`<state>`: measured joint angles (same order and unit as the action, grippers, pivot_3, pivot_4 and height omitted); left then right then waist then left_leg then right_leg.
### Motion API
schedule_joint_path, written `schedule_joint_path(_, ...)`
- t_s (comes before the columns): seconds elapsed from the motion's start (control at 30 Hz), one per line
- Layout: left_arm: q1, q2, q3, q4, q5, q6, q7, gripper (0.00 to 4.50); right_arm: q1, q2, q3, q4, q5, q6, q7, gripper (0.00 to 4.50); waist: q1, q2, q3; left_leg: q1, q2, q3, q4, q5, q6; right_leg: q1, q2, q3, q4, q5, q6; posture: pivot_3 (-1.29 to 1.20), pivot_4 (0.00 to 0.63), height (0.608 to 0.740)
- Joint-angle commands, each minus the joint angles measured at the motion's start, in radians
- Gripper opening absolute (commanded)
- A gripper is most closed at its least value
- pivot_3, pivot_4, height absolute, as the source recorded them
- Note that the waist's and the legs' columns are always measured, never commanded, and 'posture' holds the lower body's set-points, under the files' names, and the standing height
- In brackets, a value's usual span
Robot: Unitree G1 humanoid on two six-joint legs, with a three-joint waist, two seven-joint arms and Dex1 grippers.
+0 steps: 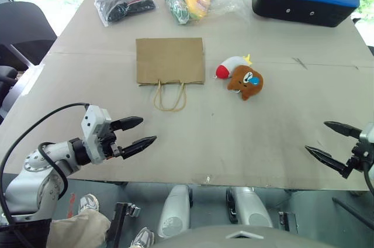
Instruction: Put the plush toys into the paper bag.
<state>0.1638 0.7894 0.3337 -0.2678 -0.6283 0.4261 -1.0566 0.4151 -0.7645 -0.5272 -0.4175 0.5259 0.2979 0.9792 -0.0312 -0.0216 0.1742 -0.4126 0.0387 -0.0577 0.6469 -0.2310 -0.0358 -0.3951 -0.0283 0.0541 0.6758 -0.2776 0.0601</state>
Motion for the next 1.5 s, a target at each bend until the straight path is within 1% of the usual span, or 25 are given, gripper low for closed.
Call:
schedule_joint_path(0.03,-0.064,-0.015,0.013,-0.002,-0.014,0.005,0.046,4.46,-0.03,0.026,0.035,-0.037,0.001,-0.024,-0.017,4.5,0.0,0.0,0.0,0.0,0.0,0.0,0.0,0.0,0.0,0.0,0.0,0.0,0.0,0.0,0.0,0.0,0.15,0.74)
schedule_joint_path(0.13,-0.196,-0.052,0.031,0.054,-0.033,0.051,0.154,4.46,-0.097,0.071,0.141,-0.107,0.01,-0.007,-0.068,4.5,0.003,-0.001,0.0,0.0,0.001,-0.002,0.002,0.0,0.0,0.0,0.001,-0.002,0.002,0.0,0.0,0.0,0.15,0.74)
schedule_joint_path(0.2,-0.236,-0.052,0.032,0.09,0.002,0.028,0.168,4.46,-0.115,0.082,0.169,-0.129,0.01,0.006,-0.082,4.5,0.003,0.0,0.0,0.0,0.001,-0.002,0.003,0.0,0.0,0.0,0.002,-0.001,0.002,0.0,0.0,0.0,0.15,0.74)
schedule_joint_path(0.23,-0.256,-0.023,0.007,0.137,0.077,-0.043,0.155,4.46,-0.123,0.084,0.196,-0.147,0.007,0.014,-0.086,4.5,0.003,0.0,0.0,0.0,0.001,-0.002,0.003,0.0,0.0,0.0,0.002,-0.001,0.002,0.0,0.0,0.0,0.15,0.74)
schedule_joint_path(0.27,-0.29,0.016,-0.027,0.214,0.172,-0.157,0.128,4.46,-0.131,0.085,0.232,-0.162,-0.001,0.018,-0.086,4.5,0.001,-0.001,-0.001,0.0,0.001,-0.001,0.003,0.0,0.0,0.0,0.001,0.0,0.002,0.0,0.0,0.0,0.15,0.74)
schedule_joint_path(0.3,-0.315,0.043,-0.051,0.271,0.237,-0.24,0.108,4.46,-0.137,0.084,0.256,-0.172,-0.007,0.021,-0.088,4.5,0.0,-0.001,-0.001,0.0,0.001,-0.001,0.002,0.0,0.0,0.0,0.001,0.0,0.001,0.0,0.0,0.0,0.15,0.74)
schedule_joint_path(0.37,-0.375,0.085,-0.107,0.386,0.344,-0.409,0.073,4.46,-0.144,0.083,0.296,-0.176,-0.023,0.014,-0.087,4.5,0.001,-0.001,-0.001,0.0,0.001,-0.001,0.001,0.0,0.0,0.0,0.002,-0.001,0.001,0.0,0.0,0.0,0.15,0.74)
schedule_joint_path(0.43,-0.456,0.092,-0.158,0.495,0.414,-0.535,0.063,4.46,-0.155,0.09,0.325,-0.175,-0.034,0.004,-0.096,4.5,0.004,0.0,0.0,-0.001,0.0,-0.001,0.001,0.0,0.0,-0.001,0.002,-0.001,0.001,0.0,0.0,0.0,0.15,0.74)
schedule_joint_path(0.57,-0.59,0.057,-0.254,0.654,0.529,-0.764,0.062,4.46,-0.171,0.099,0.355,-0.178,-0.047,-0.007,-0.111,4.5,0.021,-0.001,0.0,-0.001,0.0,-0.001,0.002,0.0,0.0,0.0,0.001,-0.001,0.0,0.0,0.0,0.0,0.15,0.74)
schedule_joint_path(0.73,-0.691,0.007,-0.355,0.796,0.659,-1.019,0.107,4.46,-0.152,0.1,0.354,-0.202,-0.056,-0.018,-0.127,4.5,0.02,-0.001,-0.001,-0.002,0.0,-0.001,0.002,0.0,0.0,0.0,0.001,-0.001,0.001,0.001,0.0,0.0,0.15,0.74)
schedule_joint_path(0.8,-0.733,-0.012,-0.389,0.857,0.719,-1.092,0.152,4.46,-0.144,0.102,0.352,-0.212,-0.06,-0.019,-0.138,4.5,0.018,-0.001,-0.001,-0.001,0.0,-0.001,0.002,0.0,0.0,0.0,0.001,-0.001,0.001,0.001,0.0,0.0,0.15,0.74)
schedule_joint_path(0.87,-0.762,-0.034,-0.414,0.903,0.729,-1.14,0.153,4.46,-0.14,0.105,0.356,-0.221,-0.071,-0.021,-0.152,4.5,0.016,-0.001,-0.001,-0.001,0.0,-0.001,0.002,0.0,0.0,0.0,0.001,-0.001,0.002,0.001,0.0,0.0,0.15,0.74)
schedule_joint_path(0.93,-0.772,-0.061,-0.419,0.917,0.676,-1.136,0.112,3.93,-0.142,0.118,0.367,-0.229,-0.106,-0.019,-0.194,4.5,0.015,-0.001,-0.001,-0.001,0.0,-0.001,0.002,0.0,0.0,0.0,0.001,-0.001,0.002,0.001,0.001,0.0,0.15,0.74)
schedule_joint_path(1.0,-0.768,-0.079,-0.415,0.909,0.618,-1.121,0.066,3.21,-0.146,0.131,0.382,-0.241,-0.137,-0.017,-0.232,4.5,0.014,-0.001,-0.001,-0.001,0.0,-0.001,0.002,0.0,0.0,0.0,0.001,-0.001,0.002,0.001,0.001,0.0,0.15,0.74)
schedule_joint_path(1.07,-0.75,-0.096,-0.4,0.874,0.536,-1.063,0.003,2.24,-0.153,0.152,0.386,-0.26,-0.124,0.007,-0.26,4.5,0.014,-0.001,-0.001,-0.001,0.0,-0.001,0.002,0.0,0.0,0.0,0.001,-0.001,0.003,0.001,0.001,0.0,0.15,0.74)
schedule_joint_path(1.1,-0.741,-0.101,-0.393,0.853,0.498,-1.032,-0.025,1.58,-0.157,0.159,0.388,-0.265,-0.123,0.013,-0.273,4.5,0.014,-0.001,-0.001,-0.001,0.0,-0.001,0.002,0.0,0.0,0.0,0.001,-0.001,0.003,0.001,0.0,0.0,0.15,0.74)
schedule_joint_path(1.13,-0.735,-0.104,-0.389,0.839,0.471,-1.01,-0.045,1.27,-0.161,0.163,0.39,-0.269,-0.125,0.018,-0.283,4.5,0.014,-0.001,-0.001,-0.001,0.0,-0.001,0.002,0.0,0.0,0.0,0.001,-0.001,0.003,0.001,0.0,0.0,0.15,0.74)
schedule_joint_path(1.2,-0.699,-0.116,-0.37,0.741,0.355,-0.827,-0.087,0.41,-0.176,0.168,0.407,-0.276,-0.132,0.036,-0.303,4.5,0.013,-0.001,-0.001,-0.001,0.0,-0.001,0.003,0.0,0.0,0.0,0.001,-0.001,0.003,0.001,0.0,0.0,0.15,0.74)
schedule_joint_path(1.23,-0.677,-0.121,-0.36,0.671,0.282,-0.688,-0.091,0.04,-0.191,0.166,0.421,-0.283,-0.155,0.067,-0.334,4.5,0.013,-0.001,-0.001,-0.001,0.0,-0.001,0.003,0.0,0.0,0.0,0.001,-0.001,0.003,0.001,0.0,0.0,0.15,0.74)
schedule_joint_path(1.27,-0.653,-0.122,-0.352,0.593,0.205,-0.54,-0.091,0.04,-0.205,0.162,0.434,-0.296,-0.17,0.108,-0.364,4.5,0.012,-0.001,-0.001,-0.001,0.0,-0.002,0.003,0.0,0.0,0.0,0.001,-0.001,0.003,0.001,0.0,0.0,0.15,0.74)
schedule_joint_path(1.3,-0.631,-0.121,-0.345,0.518,0.144,-0.428,-0.085,0.04,-0.225,0.159,0.447,-0.306,-0.161,0.158,-0.383,4.5,0.013,-0.001,-0.001,-0.001,0.0,-0.002,0.003,0.0,0.0,0.0,0.001,-0.001,0.003,0.001,0.0,0.0,0.15,0.74)
schedule_joint_path(1.37,-0.595,-0.117,-0.322,0.364,-0.02,-0.195,-0.043,0.04,-0.3,0.187,0.468,-0.283,-0.099,0.244,-0.403,4.5,0.01,-0.001,-0.001,-0.001,0.0,-0.002,0.003,0.0,0.0,0.0,0.001,-0.002,0.004,0.001,0.0,0.0,0.15,0.74)
schedule_joint_path(1.4,-0.581,-0.117,-0.305,0.294,-0.091,-0.093,-0.012,0.0,-0.341,0.212,0.476,-0.269,-0.073,0.288,-0.426,3.95,0.01,-0.001,-0.001,-0.001,0.001,-0.003,0.003,0.0,0.0,0.0,0.001,-0.002,0.004,0.001,0.0,0.0,0.15,0.74)
schedule_joint_path(1.43,-0.572,-0.123,-0.282,0.219,-0.175,0.007,0.044,0.0,-0.389,0.232,0.506,-0.257,-0.067,0.306,-0.428,3.64,0.009,-0.001,-0.001,-0.001,0.001,-0.003,0.003,0.0,0.0,0.0,0.001,-0.002,0.004,0.001,0.0,0.0,0.15,0.74)
schedule_joint_path(1.5,-0.568,-0.139,-0.243,0.117,-0.289,0.137,0.133,0.0,-0.487,0.285,0.564,-0.223,-0.074,0.345,-0.458,2.71,0.003,-0.001,0.0,-0.001,0.001,-0.003,0.004,0.0,0.0,0.0,0.001,-0.002,0.004,0.001,0.0,0.0,0.15,0.74)
